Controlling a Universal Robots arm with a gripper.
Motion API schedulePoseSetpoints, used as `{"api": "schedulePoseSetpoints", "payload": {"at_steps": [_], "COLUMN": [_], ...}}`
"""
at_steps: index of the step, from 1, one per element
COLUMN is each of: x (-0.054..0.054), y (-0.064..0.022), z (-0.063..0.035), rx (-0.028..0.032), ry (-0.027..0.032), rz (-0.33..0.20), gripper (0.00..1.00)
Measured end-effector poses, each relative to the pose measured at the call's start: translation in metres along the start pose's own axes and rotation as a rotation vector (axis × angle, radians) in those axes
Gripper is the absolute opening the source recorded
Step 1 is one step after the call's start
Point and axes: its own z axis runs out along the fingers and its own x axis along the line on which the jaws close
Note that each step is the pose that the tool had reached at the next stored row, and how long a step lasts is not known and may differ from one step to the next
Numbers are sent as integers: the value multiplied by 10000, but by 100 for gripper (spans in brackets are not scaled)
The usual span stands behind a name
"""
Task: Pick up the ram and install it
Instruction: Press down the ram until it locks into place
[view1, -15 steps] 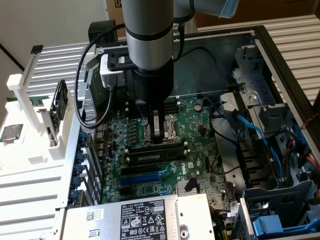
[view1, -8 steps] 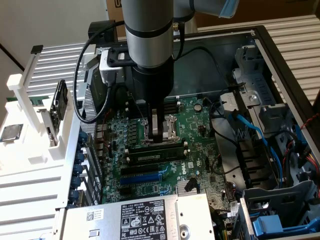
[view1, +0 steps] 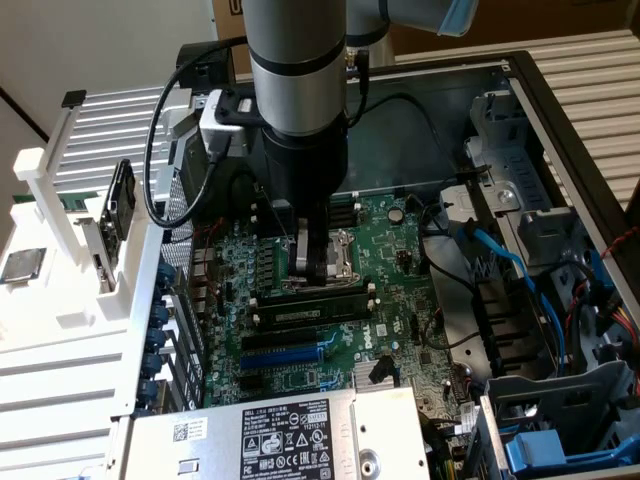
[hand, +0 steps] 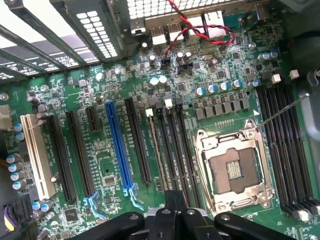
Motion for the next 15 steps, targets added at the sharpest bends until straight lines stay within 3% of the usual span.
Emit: {"api": "schedulePoseSetpoints", "payload": {"at_steps": [6,8,15], "x": [0,0,0], "y": [0,0,0], "z": [0,0,0], "rx": [56,88,144], "ry": [3,6,6], "rz": [1021,1611,2632], "gripper": [10,10,10]}}
